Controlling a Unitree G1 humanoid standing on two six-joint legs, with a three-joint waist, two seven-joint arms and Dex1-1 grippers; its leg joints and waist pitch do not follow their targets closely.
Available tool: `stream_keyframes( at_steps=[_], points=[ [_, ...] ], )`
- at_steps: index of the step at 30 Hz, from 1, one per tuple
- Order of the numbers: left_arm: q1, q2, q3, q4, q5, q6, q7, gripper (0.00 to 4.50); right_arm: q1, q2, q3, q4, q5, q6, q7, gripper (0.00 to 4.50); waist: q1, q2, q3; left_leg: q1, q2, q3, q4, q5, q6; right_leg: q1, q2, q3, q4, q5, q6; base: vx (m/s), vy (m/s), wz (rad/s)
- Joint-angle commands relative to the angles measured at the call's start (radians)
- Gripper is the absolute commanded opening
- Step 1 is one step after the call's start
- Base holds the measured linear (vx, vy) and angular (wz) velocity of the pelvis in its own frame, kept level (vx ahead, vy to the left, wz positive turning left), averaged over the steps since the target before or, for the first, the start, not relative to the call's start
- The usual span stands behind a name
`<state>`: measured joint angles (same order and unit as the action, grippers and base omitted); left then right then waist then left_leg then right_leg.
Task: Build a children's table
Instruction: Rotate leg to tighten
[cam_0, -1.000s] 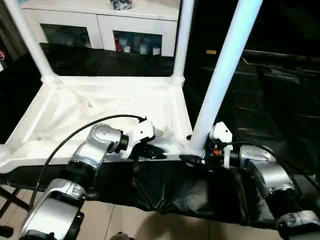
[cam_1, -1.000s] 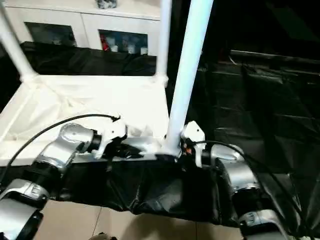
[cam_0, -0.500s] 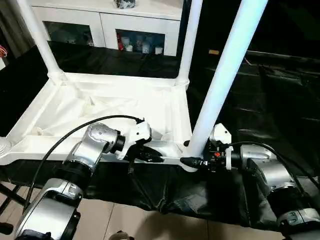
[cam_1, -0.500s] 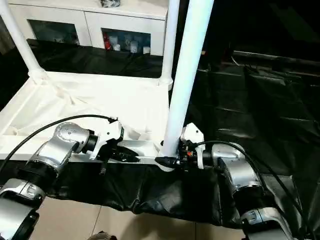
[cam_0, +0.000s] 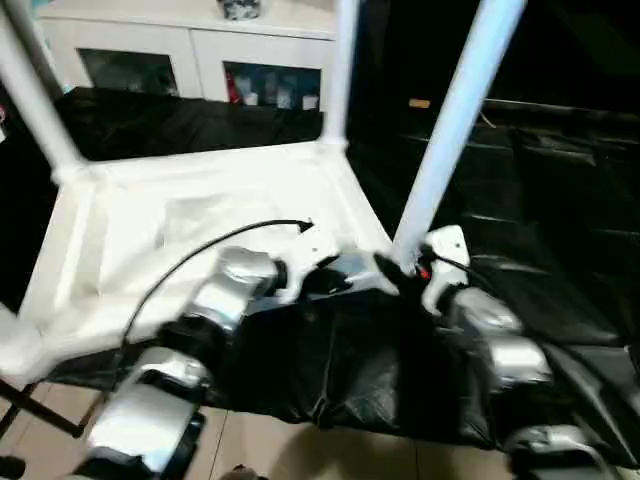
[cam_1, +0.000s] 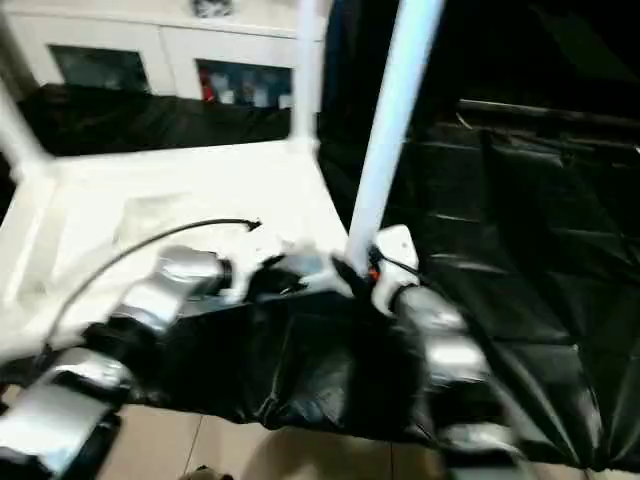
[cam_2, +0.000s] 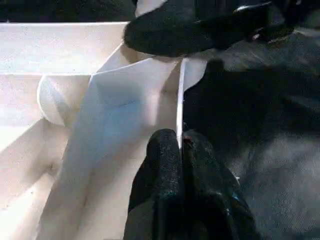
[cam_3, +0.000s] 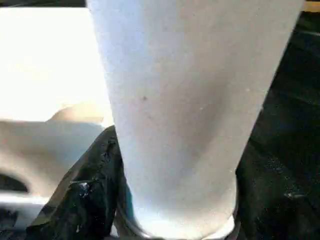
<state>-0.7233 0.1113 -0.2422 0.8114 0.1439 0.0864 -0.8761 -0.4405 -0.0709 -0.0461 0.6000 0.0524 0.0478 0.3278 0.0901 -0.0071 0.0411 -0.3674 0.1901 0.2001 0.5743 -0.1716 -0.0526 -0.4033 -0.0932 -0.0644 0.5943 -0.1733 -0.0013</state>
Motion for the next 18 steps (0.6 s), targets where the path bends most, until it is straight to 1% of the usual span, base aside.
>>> stream_keyframes(
  at_steps=[1, 3, 4, 5, 6, 7, 8, 9, 10, 11, 12, 13, 15, 16, 17, 18],
  points=[
    [-0.006, -0.077, -0.009, -0.018, -0.036, -0.022, 0.035, 0.00, 0.001, 0.085, 0.122, -0.015, -0.049, -0.017, 0.045, 2.72, -0.005, -0.007, -0.054, 0.014, 0.037, -0.020, -0.070, -0.269, 0.014, 0.041, -0.058, 0.042, -0.081, -0.294, -0.180, 0.000, 0.000, 0.00],
    [-0.006, -0.074, -0.010, -0.020, -0.037, -0.024, 0.027, 0.00, 0.002, 0.083, 0.124, -0.022, -0.044, -0.020, 0.050, 2.72, -0.005, -0.006, -0.055, 0.014, 0.038, -0.021, -0.070, -0.274, 0.018, 0.041, -0.058, 0.042, -0.082, -0.301, -0.174, 0.000, 0.000, 0.00],
    [-0.006, -0.073, -0.011, -0.021, -0.037, -0.025, 0.022, 0.00, 0.003, 0.081, 0.125, -0.026, -0.041, -0.021, 0.054, 3.06, -0.005, -0.006, -0.054, 0.013, 0.038, -0.021, -0.070, -0.271, 0.020, 0.041, -0.058, 0.043, -0.081, -0.297, -0.174, 0.000, 0.000, 0.00],
    [-0.008, -0.064, -0.008, -0.021, -0.041, -0.031, 0.009, 0.00, 0.006, 0.072, 0.120, -0.036, -0.026, -0.015, 0.076, 3.27, -0.006, -0.004, -0.055, 0.013, 0.039, -0.021, -0.071, -0.266, 0.021, 0.041, -0.057, 0.043, -0.080, -0.284, -0.176, 0.000, 0.000, 0.00],
    [-0.008, -0.060, -0.008, -0.022, -0.043, -0.033, 0.003, 0.00, 0.006, 0.068, 0.118, -0.038, -0.023, -0.016, 0.082, 3.27, -0.006, -0.003, -0.055, 0.012, 0.038, -0.021, -0.071, -0.264, 0.022, 0.041, -0.057, 0.043, -0.079, -0.276, -0.177, 0.000, 0.000, 0.00],
    [-0.005, -0.041, -0.006, -0.028, -0.051, -0.041, -0.030, 0.00, 0.011, 0.048, 0.110, -0.049, -0.012, -0.020, 0.112, 3.48, -0.006, -0.004, -0.056, 0.012, 0.038, -0.021, -0.070, -0.260, 0.027, 0.043, -0.056, 0.042, -0.077, -0.255, -0.183, 0.000, 0.000, 0.00],
    [-0.001, -0.029, -0.008, -0.033, -0.051, -0.052, -0.045, 0.00, 0.012, 0.034, 0.106, -0.051, -0.011, -0.023, 0.124, 3.58, -0.006, -0.003, -0.055, 0.012, 0.039, -0.021, -0.070, -0.260, 0.029, 0.042, -0.057, 0.042, -0.077, -0.250, -0.186, 0.000, 0.000, 0.00],
    [-0.001, -0.029, -0.008, -0.033, -0.051, -0.052, -0.045, 0.00, 0.012, 0.034, 0.106, -0.051, -0.011, -0.023, 0.124, 3.68, -0.005, -0.007, -0.056, 0.011, 0.038, -0.020, -0.069, -0.251, 0.034, 0.044, -0.057, 0.042, -0.074, -0.238, -0.191, 0.000, 0.000, 0.00],
    [0.007, -0.014, -0.008, -0.047, -0.059, -0.054, -0.078, 0.00, 0.014, 0.013, 0.106, -0.051, -0.007, -0.029, 0.155, 3.68, -0.004, -0.006, -0.057, 0.011, 0.039, -0.020, -0.068, -0.244, 0.035, 0.044, -0.058, 0.043, -0.073, -0.229, -0.194, 0.000, 0.000, 0.00],
    [0.015, 0.000, -0.007, -0.061, -0.066, -0.055, -0.108, 0.00, 0.014, -0.008, 0.108, -0.049, -0.005, -0.036, 0.181, 3.68, -0.005, -0.007, -0.056, 0.009, 0.039, -0.019, -0.068, -0.240, 0.042, 0.046, -0.058, 0.042, -0.073, -0.219, -0.202, 0.000, 0.000, 0.00],
    [0.015, 0.000, -0.007, -0.061, -0.066, -0.055, -0.108, 0.00, 0.014, -0.008, 0.108, -0.049, -0.005, -0.036, 0.181, 3.68, -0.006, -0.007, -0.056, 0.007, 0.038, -0.020, -0.067, -0.236, 0.045, 0.048, -0.058, 0.042, -0.071, -0.215, -0.203, 0.000, 0.000, 0.00],
    [0.026, 0.020, -0.005, -0.079, -0.078, -0.057, -0.155, 0.00, 0.012, -0.037, 0.113, -0.043, 0.001, -0.040, 0.236, 3.68, -0.005, -0.004, -0.056, 0.010, 0.039, -0.019, -0.067, -0.236, 0.048, 0.047, -0.059, 0.042, -0.073, -0.218, -0.207, 0.000, 0.000, 0.00],
    [0.036, 0.043, -0.008, -0.093, -0.089, -0.069, -0.208, 0.00, 0.011, -0.072, 0.125, -0.039, 0.005, -0.051, 0.304, 3.68, -0.004, -0.006, -0.055, 0.008, 0.041, -0.019, -0.065, -0.238, 0.056, 0.048, -0.060, 0.042, -0.072, -0.219, -0.214, 0.000, 0.000, 0.00],
    [0.047, 0.068, -0.010, -0.106, -0.101, -0.080, -0.264, 0.00, 0.013, -0.112, 0.141, -0.041, 0.011, -0.059, 0.394, 3.68, -0.003, -0.006, -0.055, 0.009, 0.041, -0.019, -0.065, -0.236, 0.060, 0.048, -0.059, 0.042, -0.071, -0.218, -0.216, 0.000, 0.000, 0.00],
    [0.050, 0.080, -0.010, -0.110, -0.105, -0.083, -0.287, 0.00, 0.015, -0.131, 0.150, -0.043, 0.014, -0.063, 0.438, 3.68, -0.003, -0.006, -0.054, 0.009, 0.042, -0.018, -0.065, -0.237, 0.062, 0.048, -0.059, 0.042, -0.072, -0.219, -0.218, 0.000, 0.000, 0.00],
    [0.050, 0.080, -0.010, -0.110, -0.105, -0.083, -0.287, 0.00, 0.015, -0.131, 0.150, -0.043, 0.014, -0.063, 0.438, 3.68, -0.003, -0.005, -0.053, 0.009, 0.042, -0.017, -0.065, -0.242, 0.062, 0.047, -0.058, 0.042, -0.072, -0.224, -0.217, 0.000, 0.000, 0.00]
  ],
)
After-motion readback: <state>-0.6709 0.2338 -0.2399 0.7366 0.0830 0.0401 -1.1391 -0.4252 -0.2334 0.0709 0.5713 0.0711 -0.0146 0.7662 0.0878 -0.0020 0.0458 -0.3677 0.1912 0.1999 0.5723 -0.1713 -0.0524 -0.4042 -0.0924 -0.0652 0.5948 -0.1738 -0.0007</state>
